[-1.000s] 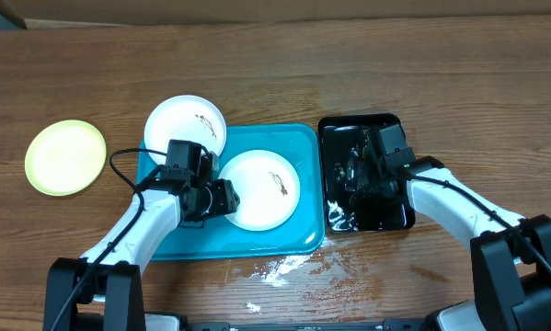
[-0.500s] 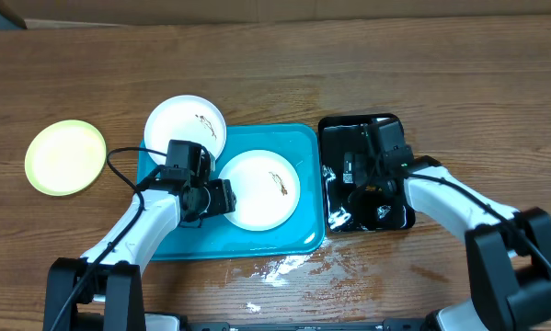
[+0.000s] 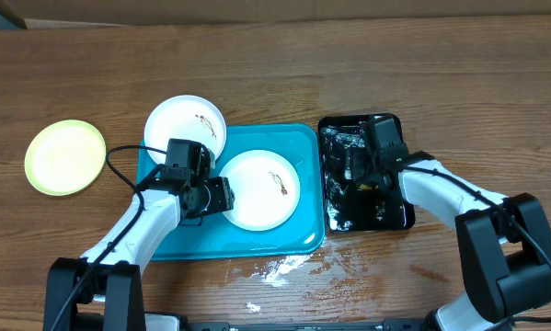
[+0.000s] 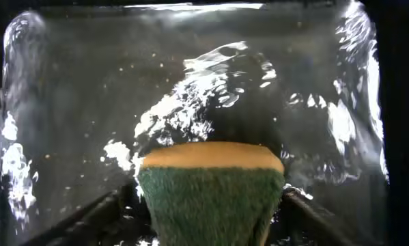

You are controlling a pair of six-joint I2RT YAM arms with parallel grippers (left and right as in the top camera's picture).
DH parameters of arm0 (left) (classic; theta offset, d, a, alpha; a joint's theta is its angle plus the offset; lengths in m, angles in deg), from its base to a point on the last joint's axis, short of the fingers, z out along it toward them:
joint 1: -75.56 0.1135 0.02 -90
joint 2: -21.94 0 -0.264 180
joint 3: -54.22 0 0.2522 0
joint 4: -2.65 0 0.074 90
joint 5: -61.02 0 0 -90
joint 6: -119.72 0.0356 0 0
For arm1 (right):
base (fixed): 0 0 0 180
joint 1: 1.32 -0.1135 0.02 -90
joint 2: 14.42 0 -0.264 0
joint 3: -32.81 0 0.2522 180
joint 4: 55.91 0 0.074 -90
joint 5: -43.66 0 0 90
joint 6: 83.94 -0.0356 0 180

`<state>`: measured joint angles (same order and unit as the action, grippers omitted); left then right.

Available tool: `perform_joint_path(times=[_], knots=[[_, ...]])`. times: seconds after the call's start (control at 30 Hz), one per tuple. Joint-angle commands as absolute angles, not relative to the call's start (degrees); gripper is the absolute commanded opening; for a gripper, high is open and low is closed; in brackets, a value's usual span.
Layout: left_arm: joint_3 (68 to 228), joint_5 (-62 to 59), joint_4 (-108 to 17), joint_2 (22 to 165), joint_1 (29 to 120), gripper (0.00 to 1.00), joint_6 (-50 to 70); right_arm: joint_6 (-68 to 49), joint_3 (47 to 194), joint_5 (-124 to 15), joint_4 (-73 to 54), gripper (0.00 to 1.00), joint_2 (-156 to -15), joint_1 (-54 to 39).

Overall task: Clean dirty plates on tray and stack at the side
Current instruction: 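Lower the right gripper into the black tray and grasp the sponge, then lift the sponge with the right gripper and carry it to the white plate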

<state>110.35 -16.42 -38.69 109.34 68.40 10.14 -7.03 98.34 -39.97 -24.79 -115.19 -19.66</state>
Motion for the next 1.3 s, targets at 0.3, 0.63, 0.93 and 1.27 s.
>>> perform_joint_path(times=[0.3,0.63,0.93,1.27], knots=[[111.32,-19.15,-38.20,109.71,66.11,0.56,10.36,-14.39,99.67,-40.89,-12.11,0.78,-111.68,-19.58],[112.23,-22.52,-39.32,110.48,64.88,0.34,10.52,-15.29,98.95,-48.03,-9.90,0.41,-111.68,-19.62],[118.79,-21.93,-44.21,110.48,64.88,0.20,16.33,-14.28,101.64,-47.93,-5.95,0.68,-111.61,-19.18],[118.88,-21.91,-43.97,114.48,64.86,0.40,16.35,-12.32,103.98,-41.59,-7.30,0.84,-111.98,-18.81]])
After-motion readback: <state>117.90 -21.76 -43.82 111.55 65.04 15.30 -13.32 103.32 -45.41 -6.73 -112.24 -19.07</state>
